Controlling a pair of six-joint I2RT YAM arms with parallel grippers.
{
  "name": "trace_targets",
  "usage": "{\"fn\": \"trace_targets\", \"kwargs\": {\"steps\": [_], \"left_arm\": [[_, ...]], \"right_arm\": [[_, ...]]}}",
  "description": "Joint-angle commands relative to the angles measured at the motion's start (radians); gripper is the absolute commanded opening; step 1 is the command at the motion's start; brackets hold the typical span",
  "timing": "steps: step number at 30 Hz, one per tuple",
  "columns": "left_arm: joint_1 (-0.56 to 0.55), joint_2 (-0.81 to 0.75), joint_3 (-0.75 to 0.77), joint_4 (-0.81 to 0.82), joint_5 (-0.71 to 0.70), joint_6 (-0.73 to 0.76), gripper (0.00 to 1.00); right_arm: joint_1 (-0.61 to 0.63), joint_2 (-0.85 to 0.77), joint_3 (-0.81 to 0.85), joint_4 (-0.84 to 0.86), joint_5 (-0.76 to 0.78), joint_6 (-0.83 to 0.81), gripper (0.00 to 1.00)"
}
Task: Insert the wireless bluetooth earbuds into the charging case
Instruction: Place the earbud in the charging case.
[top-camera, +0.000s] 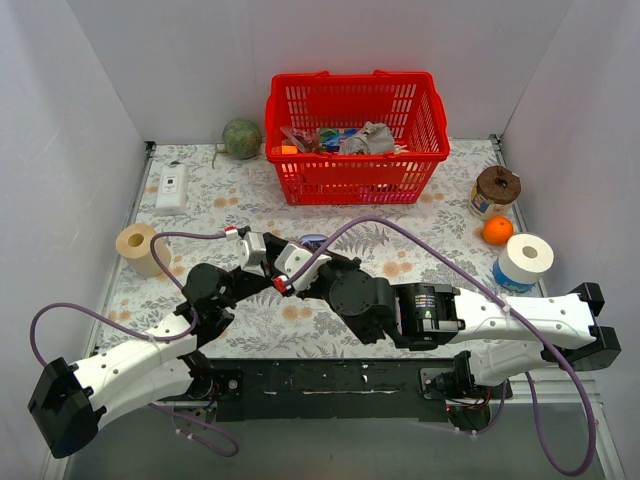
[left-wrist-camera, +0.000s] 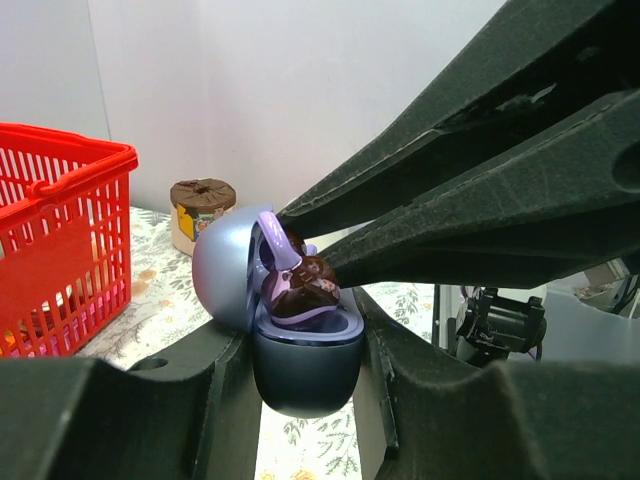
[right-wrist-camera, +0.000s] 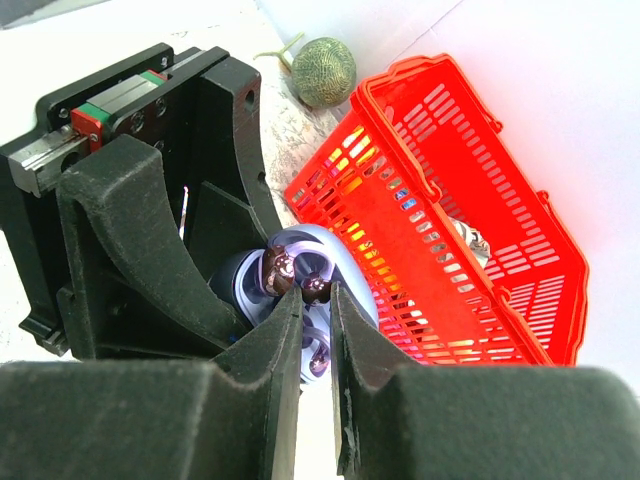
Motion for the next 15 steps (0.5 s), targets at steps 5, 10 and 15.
{"fn": "trace_targets", "kwargs": {"steps": [5,10,15], "left_arm": [[-0.003,-0.019,0.039,0.068,-0.037,-0.005,0.0],[-0.003,-0.017,0.033,0.079,-0.051,-0.003,0.0],[-0.003,-0.017,0.028,0.085,-0.06,-0.011,0.0]], "right_arm": [[0.003,-0.005,0.018,-0.09,-0.033,0.04,0.01],[0.004,-0.005,0.026,-0.095,-0.032,0.044,0.05],[0.004,-0.006,0.032,-0.096,-0.03,0.044,0.17]]}}
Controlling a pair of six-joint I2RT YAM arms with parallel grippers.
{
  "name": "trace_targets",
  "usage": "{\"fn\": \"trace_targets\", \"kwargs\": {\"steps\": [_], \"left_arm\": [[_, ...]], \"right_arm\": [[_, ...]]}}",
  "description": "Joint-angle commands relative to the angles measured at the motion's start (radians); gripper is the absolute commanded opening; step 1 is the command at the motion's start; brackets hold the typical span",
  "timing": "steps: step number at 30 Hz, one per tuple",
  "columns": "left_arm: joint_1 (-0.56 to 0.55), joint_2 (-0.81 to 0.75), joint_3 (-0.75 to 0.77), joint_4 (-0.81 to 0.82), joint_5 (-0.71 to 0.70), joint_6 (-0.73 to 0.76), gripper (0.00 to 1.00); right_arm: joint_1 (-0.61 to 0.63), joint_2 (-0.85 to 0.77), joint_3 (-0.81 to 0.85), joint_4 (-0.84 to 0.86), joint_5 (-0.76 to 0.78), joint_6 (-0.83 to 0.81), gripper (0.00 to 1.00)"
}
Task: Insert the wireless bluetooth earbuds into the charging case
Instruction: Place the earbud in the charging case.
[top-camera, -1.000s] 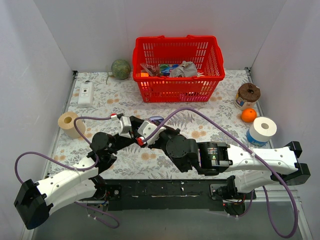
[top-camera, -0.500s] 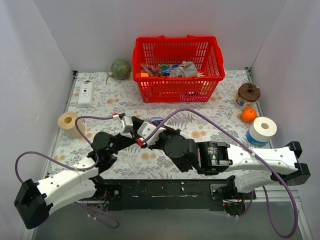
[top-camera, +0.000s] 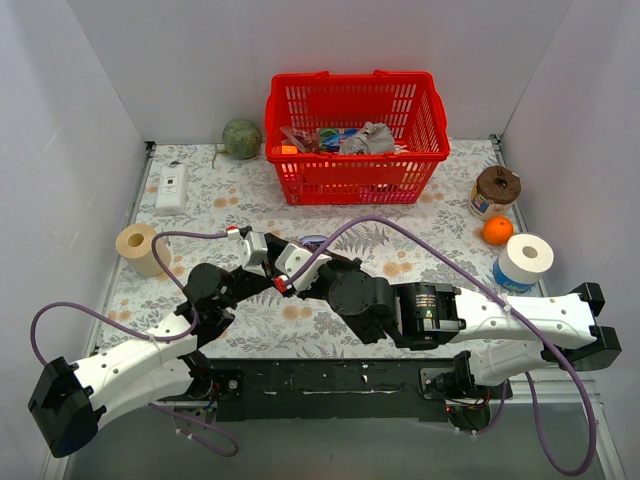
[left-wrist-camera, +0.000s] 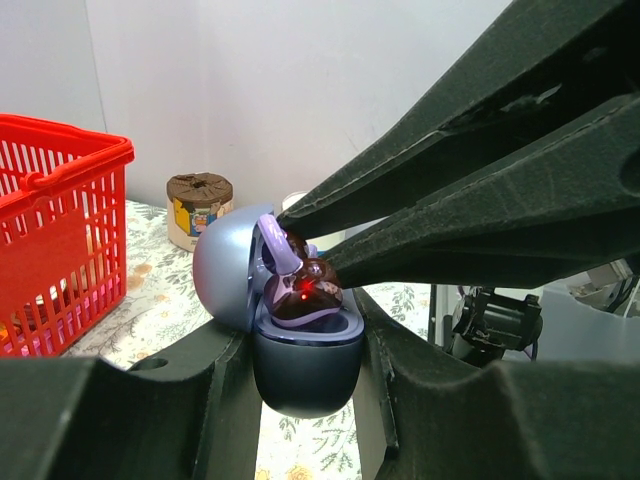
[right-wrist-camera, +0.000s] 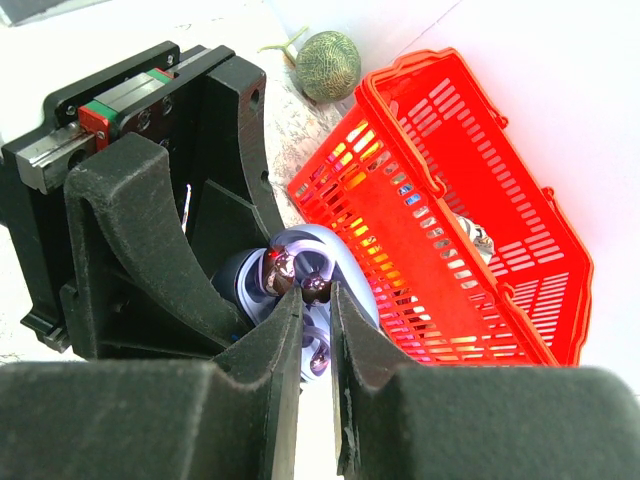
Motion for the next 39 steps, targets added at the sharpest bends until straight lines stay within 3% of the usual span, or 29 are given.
{"fn": "trace_targets", "kwargs": {"steps": [1,39], "left_arm": [[-0.001,-0.02,0.028,0.104,-0.055,-0.006,0.0],[-0.001,-0.006,0.01,0.142,-0.059,-0.034,0.0]], "right_arm": [[0.004,-0.008,0.026,-0.063,-0.023,0.025,0.18],[0.006,0.014,0.061,-0.049,-0.023,0.02,0.27]]}}
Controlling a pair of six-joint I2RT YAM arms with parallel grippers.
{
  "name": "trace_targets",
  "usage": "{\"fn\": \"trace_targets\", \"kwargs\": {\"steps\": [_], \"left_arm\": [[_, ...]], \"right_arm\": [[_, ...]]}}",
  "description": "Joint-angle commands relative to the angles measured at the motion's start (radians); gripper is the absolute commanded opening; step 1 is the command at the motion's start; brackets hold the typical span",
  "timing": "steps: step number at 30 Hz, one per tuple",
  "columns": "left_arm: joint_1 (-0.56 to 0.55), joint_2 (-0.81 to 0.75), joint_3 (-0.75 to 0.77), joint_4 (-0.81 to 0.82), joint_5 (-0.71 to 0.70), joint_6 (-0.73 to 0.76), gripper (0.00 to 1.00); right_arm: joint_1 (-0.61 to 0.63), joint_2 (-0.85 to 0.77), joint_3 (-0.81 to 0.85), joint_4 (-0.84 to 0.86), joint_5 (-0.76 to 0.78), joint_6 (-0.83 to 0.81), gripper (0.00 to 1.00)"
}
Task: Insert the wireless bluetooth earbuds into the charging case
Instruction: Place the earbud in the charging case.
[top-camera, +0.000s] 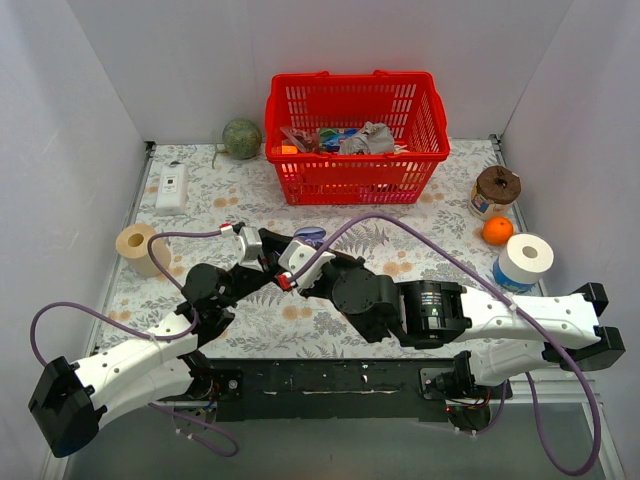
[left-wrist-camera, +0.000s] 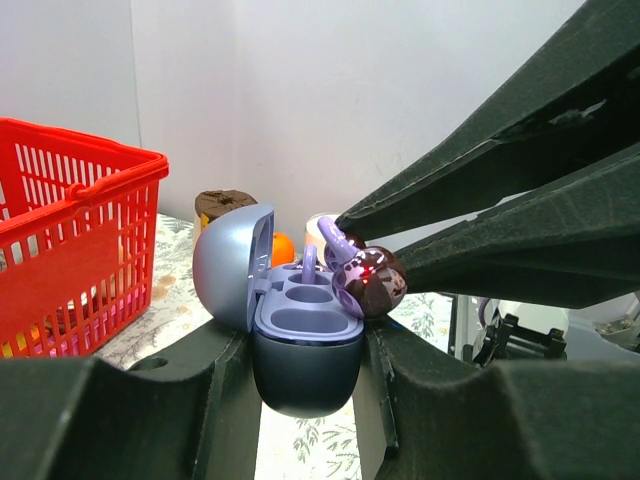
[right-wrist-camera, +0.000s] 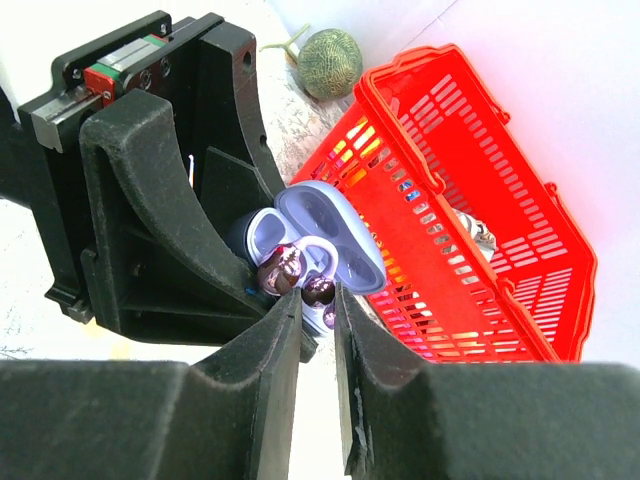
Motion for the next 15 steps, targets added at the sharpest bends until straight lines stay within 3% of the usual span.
{"fn": "trace_targets", "kwargs": {"steps": [1,15], "left_arm": [[-0.002,-0.013,0.007,0.11,0.01,-0.022,0.0],[-0.002,-0.027,-0.026,0.146,0.01,-0.064,0.0]], "right_arm": [[0.006,0.033,0.047,-0.012,-0.02,-0.004,0.27],[-0.033,0.09,0.115,-0.076,-0.047,0.033,0.29]]}}
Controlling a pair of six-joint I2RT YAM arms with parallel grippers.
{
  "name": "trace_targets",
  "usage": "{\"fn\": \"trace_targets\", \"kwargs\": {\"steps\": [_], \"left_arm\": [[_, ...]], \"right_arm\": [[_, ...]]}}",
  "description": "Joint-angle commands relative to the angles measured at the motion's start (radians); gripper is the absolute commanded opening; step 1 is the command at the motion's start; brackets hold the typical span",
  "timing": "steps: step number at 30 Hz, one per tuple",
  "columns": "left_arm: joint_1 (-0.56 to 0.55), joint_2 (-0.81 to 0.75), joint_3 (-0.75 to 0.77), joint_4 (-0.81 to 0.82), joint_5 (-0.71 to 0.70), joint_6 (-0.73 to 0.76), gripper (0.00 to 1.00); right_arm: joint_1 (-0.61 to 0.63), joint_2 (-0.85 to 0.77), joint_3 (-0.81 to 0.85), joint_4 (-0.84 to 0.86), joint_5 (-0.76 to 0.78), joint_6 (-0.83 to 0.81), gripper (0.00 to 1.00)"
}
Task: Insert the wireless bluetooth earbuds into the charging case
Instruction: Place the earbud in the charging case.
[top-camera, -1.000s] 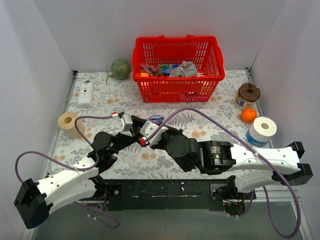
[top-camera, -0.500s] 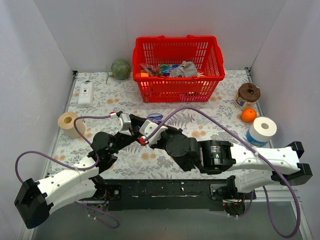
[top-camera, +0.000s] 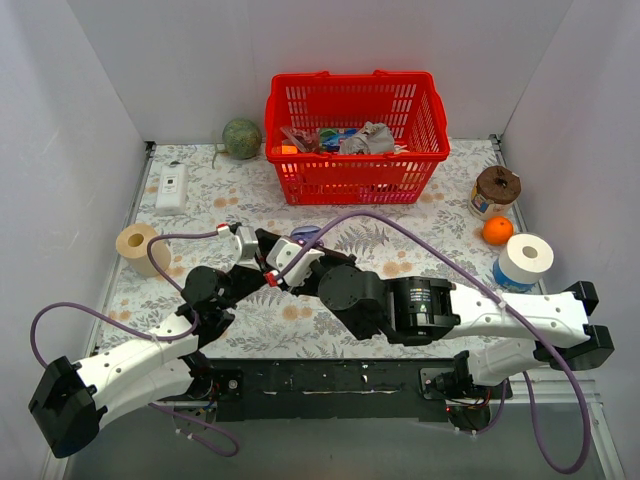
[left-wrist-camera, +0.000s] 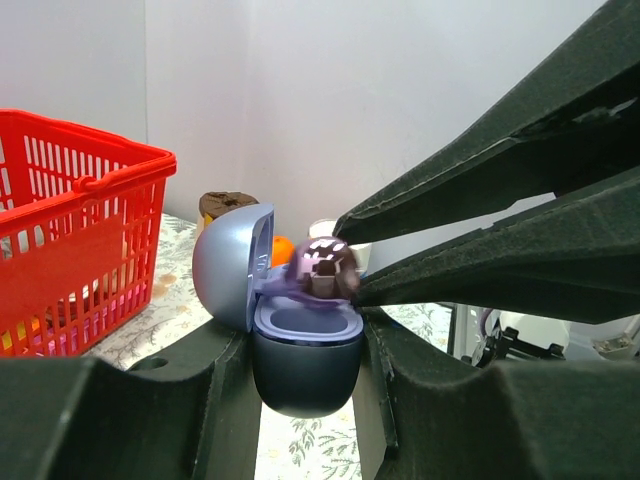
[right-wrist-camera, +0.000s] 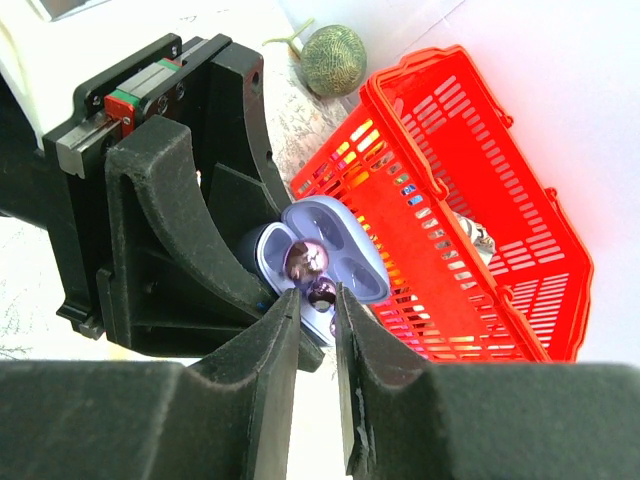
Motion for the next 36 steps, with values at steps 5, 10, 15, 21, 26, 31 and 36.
{"fn": "trace_targets", "kwargs": {"steps": [5,10,15,21,26,31,36], "left_arm": [[-0.01,-0.045,-0.025,0.115,0.007,-0.03,0.0],[-0.009,-0.043,-0.033,0.13,0.009,-0.041,0.0],[-0.009,-0.042,-0.055,0.172,-0.011,-0.073,0.0],[-0.009,-0.054,-0.065,0.178,-0.036,-0.078,0.0],[-0.009,-0.057,-0.065,0.187,-0.036,-0.086,0.0],[-0.009,-0.08,-0.101,0.257,-0.034,-0.101,0.0],[-0.009,-0.088,-0.131,0.325,0.007,-0.095,0.0]], "right_arm": [[-0.034,0.048,0.06,-0.07,-0.059,0.063,0.29],[-0.036,0.053,0.069,-0.084,-0.075,0.075,0.29],[-0.037,0.041,0.094,-0.113,-0.108,0.108,0.31],[-0.039,0.016,0.164,-0.165,-0.179,0.158,0.4],[-0.06,-0.021,0.198,-0.175,-0.226,0.228,0.42],[-0.18,-0.159,0.158,-0.101,-0.43,0.366,0.41],[-0.277,-0.168,0.204,-0.157,-0.626,0.486,0.41]]}}
